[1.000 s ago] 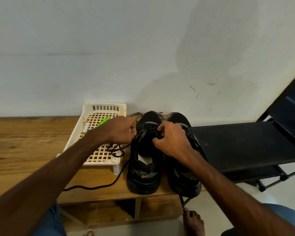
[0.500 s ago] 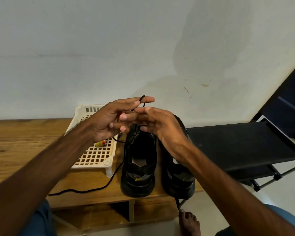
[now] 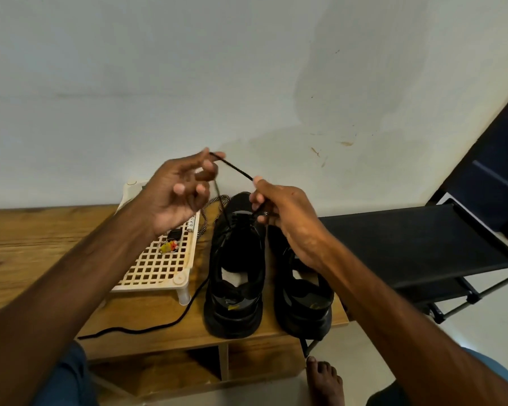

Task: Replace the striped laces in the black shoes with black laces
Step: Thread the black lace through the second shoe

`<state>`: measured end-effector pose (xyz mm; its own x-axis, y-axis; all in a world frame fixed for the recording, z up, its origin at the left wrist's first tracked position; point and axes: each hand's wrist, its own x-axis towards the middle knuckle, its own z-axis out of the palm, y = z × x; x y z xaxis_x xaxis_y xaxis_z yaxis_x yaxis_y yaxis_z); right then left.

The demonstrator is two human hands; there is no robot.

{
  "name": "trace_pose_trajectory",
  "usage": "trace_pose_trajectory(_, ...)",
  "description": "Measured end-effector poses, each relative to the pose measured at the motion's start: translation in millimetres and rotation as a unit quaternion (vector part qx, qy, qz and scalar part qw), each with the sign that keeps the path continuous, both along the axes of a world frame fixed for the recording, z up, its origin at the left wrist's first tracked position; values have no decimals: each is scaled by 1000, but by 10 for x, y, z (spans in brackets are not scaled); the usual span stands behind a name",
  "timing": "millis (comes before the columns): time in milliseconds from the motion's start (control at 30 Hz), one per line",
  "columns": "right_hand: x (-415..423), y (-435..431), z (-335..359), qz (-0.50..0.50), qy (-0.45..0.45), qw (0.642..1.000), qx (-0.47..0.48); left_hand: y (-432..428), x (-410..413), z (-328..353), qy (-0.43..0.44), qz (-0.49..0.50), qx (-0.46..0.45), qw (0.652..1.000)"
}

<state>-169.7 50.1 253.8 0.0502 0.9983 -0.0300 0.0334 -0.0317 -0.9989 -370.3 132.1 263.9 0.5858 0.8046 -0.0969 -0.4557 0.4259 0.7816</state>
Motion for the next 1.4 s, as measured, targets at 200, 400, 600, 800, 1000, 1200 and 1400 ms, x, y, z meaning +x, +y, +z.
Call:
trace_pose_trajectory(200,277,47,10,-104,40,993,-30,202,-112,-225,104,212,-80,968)
trace_pose_trajectory(400,320,57,-128,-28,-110,993,-41,105,-151,-342,649,239,307,654)
trace_pose_trajectory(600,241,49,-125,47,-180,983,-6,-183,243,-300,481,181,520,683)
trace_pose_trajectory(800,293,101,-104,55,-208,976,-31,-190,373,-387,459,86,574,672)
trace_pose_trajectory(1000,399,115,-192,-19,-248,969,13,-78,165,-381,447,98,574,679)
trace_pose_trajectory(1200,435,119,-190,-54,-259,964,12,-45,93,-371,502,95,560,652)
trace_pose_trajectory(1400,395,115,-163,23,-188,982,-12,-23,61,-380,541,81,571,612)
